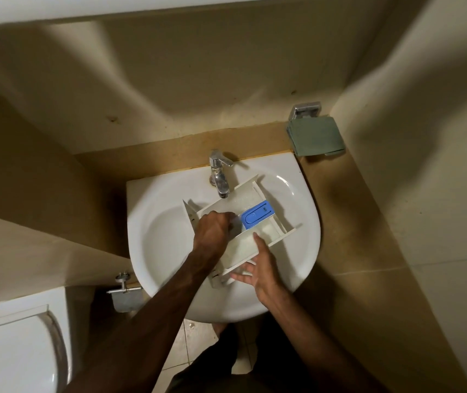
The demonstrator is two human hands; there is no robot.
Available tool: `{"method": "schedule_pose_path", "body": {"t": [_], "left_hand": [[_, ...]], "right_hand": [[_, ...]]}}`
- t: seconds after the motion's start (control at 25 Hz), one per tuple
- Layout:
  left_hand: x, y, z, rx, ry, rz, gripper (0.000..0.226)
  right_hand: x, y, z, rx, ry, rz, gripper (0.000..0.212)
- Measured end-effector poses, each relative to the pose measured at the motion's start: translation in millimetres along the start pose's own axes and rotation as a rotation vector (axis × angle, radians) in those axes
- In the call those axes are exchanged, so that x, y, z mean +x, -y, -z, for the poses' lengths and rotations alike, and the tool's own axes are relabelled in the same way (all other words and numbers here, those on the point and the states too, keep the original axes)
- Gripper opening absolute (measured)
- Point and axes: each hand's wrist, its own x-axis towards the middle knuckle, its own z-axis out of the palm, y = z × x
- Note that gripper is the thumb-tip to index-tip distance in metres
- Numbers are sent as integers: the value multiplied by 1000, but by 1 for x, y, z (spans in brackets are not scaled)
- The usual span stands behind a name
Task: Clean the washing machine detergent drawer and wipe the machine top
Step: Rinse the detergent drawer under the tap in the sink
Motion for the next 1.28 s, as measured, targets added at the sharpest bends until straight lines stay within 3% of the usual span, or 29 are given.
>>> {"method": "schedule_pose_path", "body": {"t": [0.2,0.4,0.48,0.6,0.68,0.76,0.96,1.12,1.24,1.28], "left_hand": [[-2,-6,-7,-153,-32,-120,11],[-4,-10,-5,-154,-15,-209,22],[-19,-10,2,-183,-140,-201,26],[-41,10,4,-241,-435,35,34],[-42,21,4,-384,-359,282,42],[-34,24,2,-558,-219,397,46],[-19,42,-4,-602,-233,484,45],[-18,45,-11,-600,-243,483,44],[-19,42,-15,-628,-294,461,41],[-19,40,-16,-652,-301,446,40]], "right_hand": [[-17,40,24,22,-134,185,40],[-30,42,25,22,-243,348,36],[-35,36,20,8,-272,406,35],[-46,25,15,-13,-274,475,36],[-56,19,12,-19,-248,507,40],[-63,17,10,-25,-221,514,42],[-80,26,14,-81,-131,458,42],[-85,60,31,-164,-144,315,67],[-71,104,34,-317,-120,302,52],[-63,116,31,-396,-109,305,57]]}}
